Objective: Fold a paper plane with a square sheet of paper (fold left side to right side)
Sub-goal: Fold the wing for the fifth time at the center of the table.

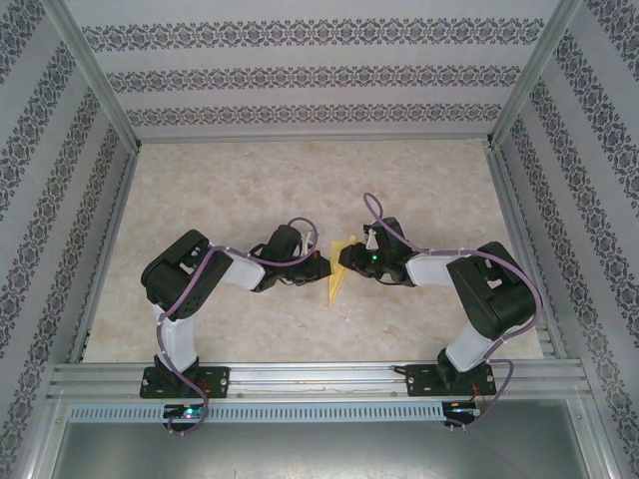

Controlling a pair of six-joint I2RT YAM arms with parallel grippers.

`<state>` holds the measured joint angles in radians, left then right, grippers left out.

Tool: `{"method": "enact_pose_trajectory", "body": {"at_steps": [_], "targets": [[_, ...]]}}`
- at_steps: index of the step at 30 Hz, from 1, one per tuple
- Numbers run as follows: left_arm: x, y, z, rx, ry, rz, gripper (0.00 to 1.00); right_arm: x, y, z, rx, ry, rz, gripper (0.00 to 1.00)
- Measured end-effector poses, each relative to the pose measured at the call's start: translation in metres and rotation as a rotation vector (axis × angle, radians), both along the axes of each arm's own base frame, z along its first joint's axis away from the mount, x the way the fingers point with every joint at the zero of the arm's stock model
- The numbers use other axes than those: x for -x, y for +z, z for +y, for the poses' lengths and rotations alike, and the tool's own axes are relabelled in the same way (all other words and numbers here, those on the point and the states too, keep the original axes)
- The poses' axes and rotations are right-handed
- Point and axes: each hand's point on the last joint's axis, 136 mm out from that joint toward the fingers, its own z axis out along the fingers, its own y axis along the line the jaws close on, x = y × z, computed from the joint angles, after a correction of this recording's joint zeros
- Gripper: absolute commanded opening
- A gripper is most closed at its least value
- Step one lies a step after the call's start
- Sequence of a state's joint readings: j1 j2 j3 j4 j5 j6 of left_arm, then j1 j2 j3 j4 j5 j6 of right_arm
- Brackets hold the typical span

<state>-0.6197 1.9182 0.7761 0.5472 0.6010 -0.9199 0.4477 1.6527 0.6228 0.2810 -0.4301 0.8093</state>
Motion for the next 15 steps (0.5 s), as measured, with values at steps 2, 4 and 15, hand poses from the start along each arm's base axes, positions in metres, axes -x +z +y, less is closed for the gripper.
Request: {"method": "enact_pose_trajectory", "body": {"at_steps": [2, 4, 15], "targets": [[0.0001, -0.0005, -0.0001, -0.002, -0.001, 0.004, 0.03, 0.0008, 0.0000, -0.0011, 0.003, -0.003, -0.001, 0.36], [0.0001, -0.0007, -0.0003, -0.005, -0.001, 0.009, 0.03, 0.0010, 0.0001, -0.0016, 0.005, -0.004, 0.000, 0.36], [0.0007, 0.0007, -0.0025, 0.004, -0.016, 0.008, 0.02, 0.0014, -0.0011, -0.0021, 0.008, -0.005, 0.004, 0.35]]}}
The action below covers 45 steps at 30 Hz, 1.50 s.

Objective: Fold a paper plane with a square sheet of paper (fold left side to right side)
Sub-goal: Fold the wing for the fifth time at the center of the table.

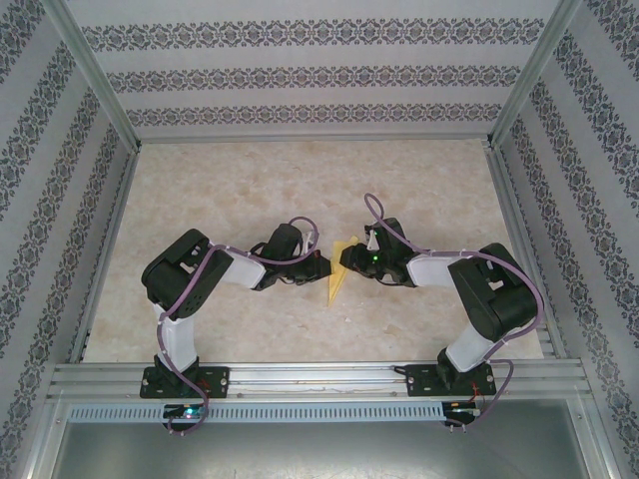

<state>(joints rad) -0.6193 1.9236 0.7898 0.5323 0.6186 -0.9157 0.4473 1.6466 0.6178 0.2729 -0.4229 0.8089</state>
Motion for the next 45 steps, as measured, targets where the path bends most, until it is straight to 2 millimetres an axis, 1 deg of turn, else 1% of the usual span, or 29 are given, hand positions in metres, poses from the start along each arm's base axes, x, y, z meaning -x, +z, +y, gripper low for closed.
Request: {"method": "enact_pose_trajectory", "body": {"at_steps": [16, 19, 27, 35, 45], "targets": [[-0.002, 0.002, -0.001, 0.001, -0.019, -0.055, 0.01, 0.000, -0.001, 0.001, 0.000, 0.005, 0.010, 0.34], [-0.002, 0.001, -0.001, -0.004, -0.021, -0.053, 0.01, -0.001, -0.001, 0.000, -0.001, 0.005, 0.012, 0.31], [-0.002, 0.000, -0.001, -0.016, -0.021, -0.034, 0.00, -0.001, 0.001, 0.000, -0.003, 0.003, 0.010, 0.31], [-0.002, -0.002, -0.003, -0.042, -0.023, -0.003, 0.00, -0.002, 0.003, -0.006, -0.005, -0.011, 0.004, 0.32], [-0.002, -0.003, -0.003, -0.058, -0.021, 0.013, 0.00, 0.000, 0.000, -0.020, 0.001, -0.044, 0.017, 0.32]]}}
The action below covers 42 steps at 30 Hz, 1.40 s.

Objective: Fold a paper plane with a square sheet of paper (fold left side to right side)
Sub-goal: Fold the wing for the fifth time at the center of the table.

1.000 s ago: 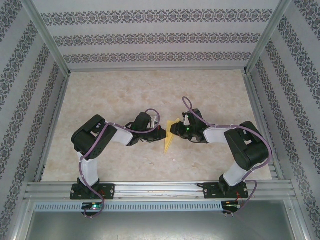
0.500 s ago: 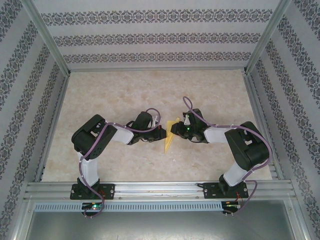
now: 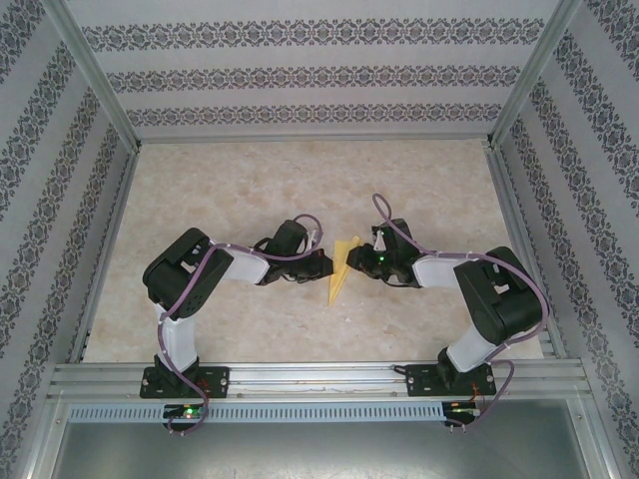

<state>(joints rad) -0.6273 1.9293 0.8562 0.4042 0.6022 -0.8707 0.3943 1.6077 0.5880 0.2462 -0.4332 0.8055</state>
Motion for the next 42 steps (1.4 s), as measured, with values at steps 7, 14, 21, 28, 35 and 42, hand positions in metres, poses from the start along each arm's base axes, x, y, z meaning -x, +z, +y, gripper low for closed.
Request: {"method": "enact_pose_trajectory", "body": {"at_steps": [7, 14, 21, 28, 35, 42], "targets": [[0.000, 0.000, 0.000, 0.000, 0.000, 0.000, 0.00, 0.000, 0.021, 0.001, -0.018, 0.006, -0.052, 0.28], [0.000, 0.000, 0.000, 0.000, 0.000, 0.000, 0.01, -0.007, 0.028, 0.012, -0.010, 0.043, -0.068, 0.18], [0.000, 0.000, 0.000, 0.000, -0.001, 0.000, 0.02, -0.014, 0.022, 0.027, 0.023, 0.090, -0.051, 0.17], [0.000, 0.000, -0.001, -0.001, -0.001, 0.000, 0.05, -0.014, 0.010, 0.024, 0.086, 0.098, -0.021, 0.17], [0.000, 0.000, -0.001, -0.003, -0.001, 0.004, 0.05, -0.011, 0.001, 0.017, 0.135, 0.096, 0.003, 0.17], [0.000, -0.001, -0.001, -0.006, -0.001, 0.009, 0.04, -0.010, 0.000, 0.015, 0.147, 0.093, 0.006, 0.17]]}}
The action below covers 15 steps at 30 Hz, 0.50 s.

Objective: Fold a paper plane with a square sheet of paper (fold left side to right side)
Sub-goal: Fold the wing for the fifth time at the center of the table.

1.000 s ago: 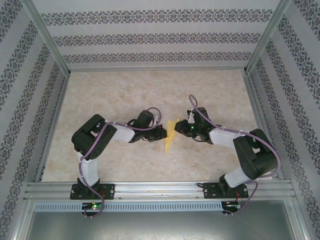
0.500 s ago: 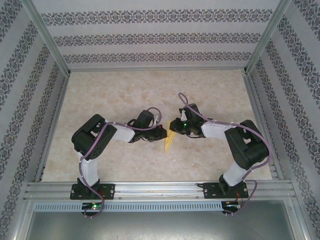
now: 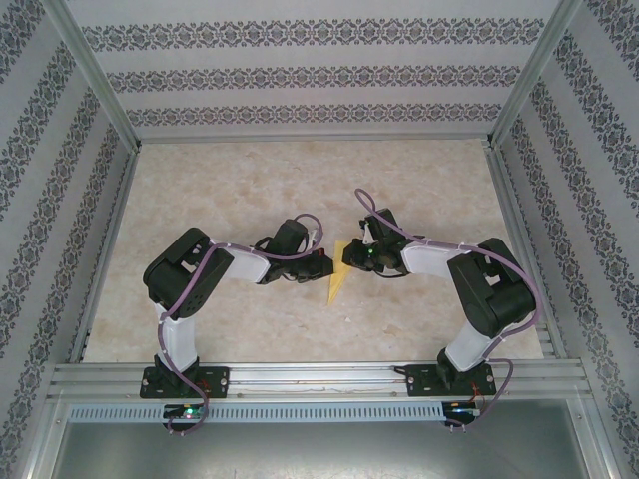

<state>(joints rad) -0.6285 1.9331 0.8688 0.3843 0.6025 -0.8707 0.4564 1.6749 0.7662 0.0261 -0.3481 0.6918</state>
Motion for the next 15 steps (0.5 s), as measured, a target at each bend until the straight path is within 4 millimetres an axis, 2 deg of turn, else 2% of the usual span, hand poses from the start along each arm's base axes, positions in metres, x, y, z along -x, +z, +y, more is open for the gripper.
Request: {"method": "enact_pose_trajectory", "body": {"at_steps": [15], "targets": [[0.0003, -0.0003, -0.0008, -0.001, -0.005, 0.009, 0.04, 0.0034, -0.0061, -0.0021, 0.004, -0.002, 0.010, 0.12]]}}
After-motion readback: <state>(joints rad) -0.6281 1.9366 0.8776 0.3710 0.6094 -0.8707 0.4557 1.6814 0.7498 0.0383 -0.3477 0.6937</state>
